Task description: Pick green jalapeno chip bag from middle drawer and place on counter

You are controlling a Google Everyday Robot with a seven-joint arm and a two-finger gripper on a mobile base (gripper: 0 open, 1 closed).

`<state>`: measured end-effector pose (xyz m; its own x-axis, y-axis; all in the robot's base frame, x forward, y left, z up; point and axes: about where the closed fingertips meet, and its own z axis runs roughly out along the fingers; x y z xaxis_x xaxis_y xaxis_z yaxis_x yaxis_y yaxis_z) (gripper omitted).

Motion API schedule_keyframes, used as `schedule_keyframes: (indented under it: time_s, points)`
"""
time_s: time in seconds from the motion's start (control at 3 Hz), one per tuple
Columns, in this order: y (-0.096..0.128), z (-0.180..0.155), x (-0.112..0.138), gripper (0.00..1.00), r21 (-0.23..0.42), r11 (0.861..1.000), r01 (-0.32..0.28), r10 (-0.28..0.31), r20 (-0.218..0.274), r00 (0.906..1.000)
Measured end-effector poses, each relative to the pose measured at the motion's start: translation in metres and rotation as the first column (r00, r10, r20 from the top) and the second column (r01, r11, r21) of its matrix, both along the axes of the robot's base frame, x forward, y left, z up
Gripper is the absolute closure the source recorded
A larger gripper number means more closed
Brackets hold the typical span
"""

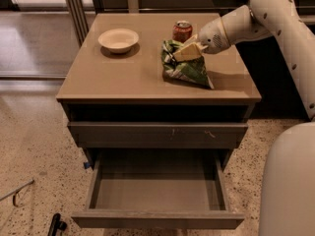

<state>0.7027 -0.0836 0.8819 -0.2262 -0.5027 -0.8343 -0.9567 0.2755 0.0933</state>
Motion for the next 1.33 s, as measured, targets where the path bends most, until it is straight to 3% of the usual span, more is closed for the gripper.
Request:
schedule_keyframes:
  time_s: [0.67, 1.33]
  points:
    - [0.0001, 0.0000, 0.0000, 0.03, 0.000, 1.000, 0.000, 0.000, 0.000, 1.0000]
    - [0.0001, -0.0001, 0.0000, 0.00, 0.000, 1.000, 0.000, 0.000, 0.000, 1.0000]
